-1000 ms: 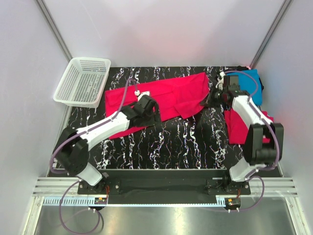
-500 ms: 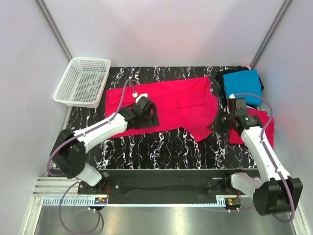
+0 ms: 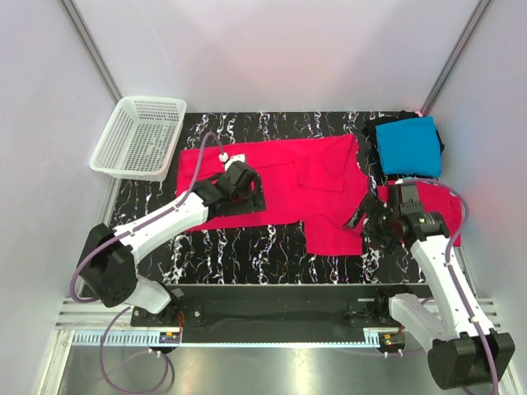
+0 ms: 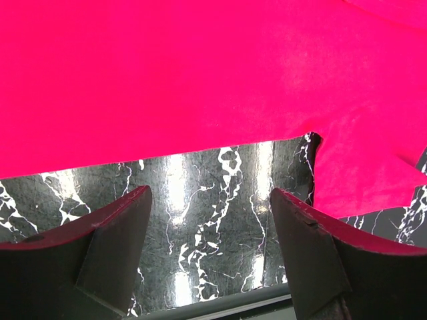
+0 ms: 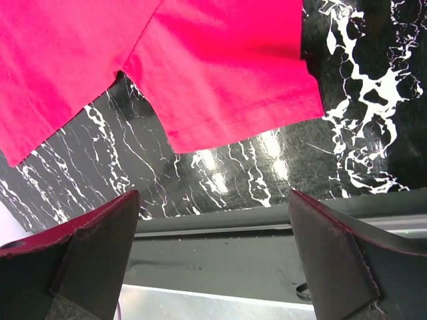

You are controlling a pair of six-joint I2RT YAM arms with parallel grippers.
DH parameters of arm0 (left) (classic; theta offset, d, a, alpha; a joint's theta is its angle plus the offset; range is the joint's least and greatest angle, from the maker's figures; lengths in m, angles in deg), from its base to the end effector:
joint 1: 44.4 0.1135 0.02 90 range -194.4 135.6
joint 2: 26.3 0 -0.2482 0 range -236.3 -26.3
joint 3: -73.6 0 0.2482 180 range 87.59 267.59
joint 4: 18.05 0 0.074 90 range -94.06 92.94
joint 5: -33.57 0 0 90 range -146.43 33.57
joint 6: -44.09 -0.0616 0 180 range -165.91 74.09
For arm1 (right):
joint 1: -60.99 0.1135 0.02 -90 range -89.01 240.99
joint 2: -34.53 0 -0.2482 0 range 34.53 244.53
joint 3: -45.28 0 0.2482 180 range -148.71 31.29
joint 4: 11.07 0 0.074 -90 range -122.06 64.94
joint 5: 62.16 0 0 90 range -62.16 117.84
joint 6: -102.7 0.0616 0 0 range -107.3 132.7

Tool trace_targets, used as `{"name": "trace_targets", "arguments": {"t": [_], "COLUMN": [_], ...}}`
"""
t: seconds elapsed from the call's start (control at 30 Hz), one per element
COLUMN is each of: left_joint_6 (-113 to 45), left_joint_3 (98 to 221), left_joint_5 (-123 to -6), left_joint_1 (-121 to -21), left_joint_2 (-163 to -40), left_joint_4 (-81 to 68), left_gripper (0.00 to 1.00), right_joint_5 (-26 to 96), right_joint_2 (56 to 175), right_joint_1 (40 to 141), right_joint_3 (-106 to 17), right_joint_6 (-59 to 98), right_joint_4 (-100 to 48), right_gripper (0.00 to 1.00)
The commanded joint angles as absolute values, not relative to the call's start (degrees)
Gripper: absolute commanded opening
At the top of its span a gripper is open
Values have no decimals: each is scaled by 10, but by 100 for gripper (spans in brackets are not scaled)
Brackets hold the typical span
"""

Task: Fold and stack the t-shirts
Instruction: Fold the tshirt

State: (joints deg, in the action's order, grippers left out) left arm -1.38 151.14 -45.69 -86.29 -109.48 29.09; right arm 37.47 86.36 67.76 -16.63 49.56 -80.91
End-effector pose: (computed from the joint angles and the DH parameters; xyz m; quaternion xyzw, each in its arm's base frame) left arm 0.2451 -0.2044 0.2284 -0.0516 0.9426 -0.1529 0.2923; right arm 0.1764 0.0313 0.2357 0.2286 0.9347 0.1718 0.2112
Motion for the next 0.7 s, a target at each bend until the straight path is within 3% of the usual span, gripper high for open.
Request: {"name": "trace_targets", "arguments": {"t": [0.0,0.23,0.37,0.4,0.43,0.5,0.67], "left_joint_6": [-26,-19,-17,-18,-20,-20,-17], "left_joint_3": [1519,1498,1481,1477,1474,1467,1454], "left_joint_5": [-460,-467,-467,-467,-466,-464,-464], "left_joint_1": [-864,-864,-864,-864,-864,-863,-864], "left_joint_2": [-1091,-1081,-1068,-1063,-1060,-1056,-1043], "left_joint_4": [282,281,278,278,277,278,277], "left_gripper": [77,77,77,78,77,77,77], "right_joint_5": [367,410,311,297,292,257,198], "right_joint_2": [839,827,816,813,802,789,786], "right_joint_1": [683,686,687,687,687,687,687], "right_joint_3": [-137,-63,16,23,22,21,31], "right_joint_6": [505,577,581,577,577,591,590], "right_joint_4": [-798,-682,-619,-610,-599,-594,-565], "right_gripper": [100,100,98,95,84,79,84]}}
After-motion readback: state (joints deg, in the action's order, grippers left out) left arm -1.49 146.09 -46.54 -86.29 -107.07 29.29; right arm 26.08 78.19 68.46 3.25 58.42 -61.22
